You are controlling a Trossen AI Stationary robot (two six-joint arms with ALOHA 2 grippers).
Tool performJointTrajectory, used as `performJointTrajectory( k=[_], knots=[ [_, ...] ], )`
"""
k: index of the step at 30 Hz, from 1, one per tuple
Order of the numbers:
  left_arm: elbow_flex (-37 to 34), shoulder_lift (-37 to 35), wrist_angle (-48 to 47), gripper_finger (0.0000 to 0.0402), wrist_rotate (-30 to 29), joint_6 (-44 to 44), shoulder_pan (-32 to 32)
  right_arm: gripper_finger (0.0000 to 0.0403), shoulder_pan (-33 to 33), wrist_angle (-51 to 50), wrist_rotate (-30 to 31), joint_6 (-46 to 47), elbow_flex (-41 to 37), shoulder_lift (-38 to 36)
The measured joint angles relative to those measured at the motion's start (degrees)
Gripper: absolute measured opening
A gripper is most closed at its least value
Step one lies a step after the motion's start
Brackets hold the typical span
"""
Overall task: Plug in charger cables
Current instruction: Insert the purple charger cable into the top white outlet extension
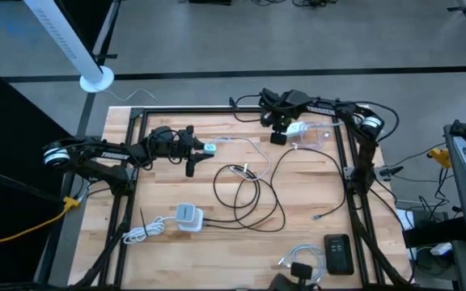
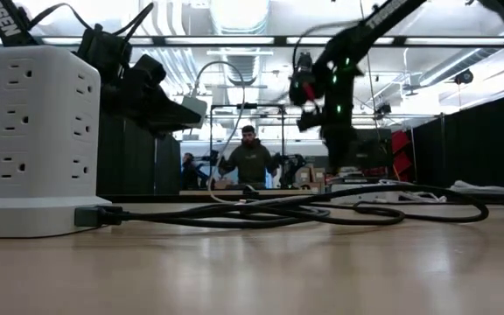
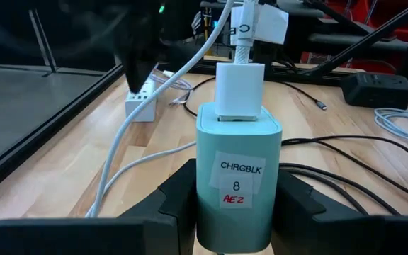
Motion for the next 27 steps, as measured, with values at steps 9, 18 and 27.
performJointTrajectory(
  k=[9, 18, 27],
  knots=[
    [0.0, 0.0, 0.5, 0.0109, -0.01, -0.2, 0.0, 0.0, -1.14, -3.07, 0.71, 2.04, 0.15, -10.8],
    [0.02, 0.0, 3.19, 0.0109, -0.02, 1.36, 0.0, 0.0, -1.25, -11.6, -6.3, 4.68, -5.74, -12.18],
    [0.04, 0.03, -1.31, 0.0109, 0.03, 1.75, 0.02, 0.0074, -2.19, -12.33, 2.56, 15.63, -12.27, -12.21]
  ],
)
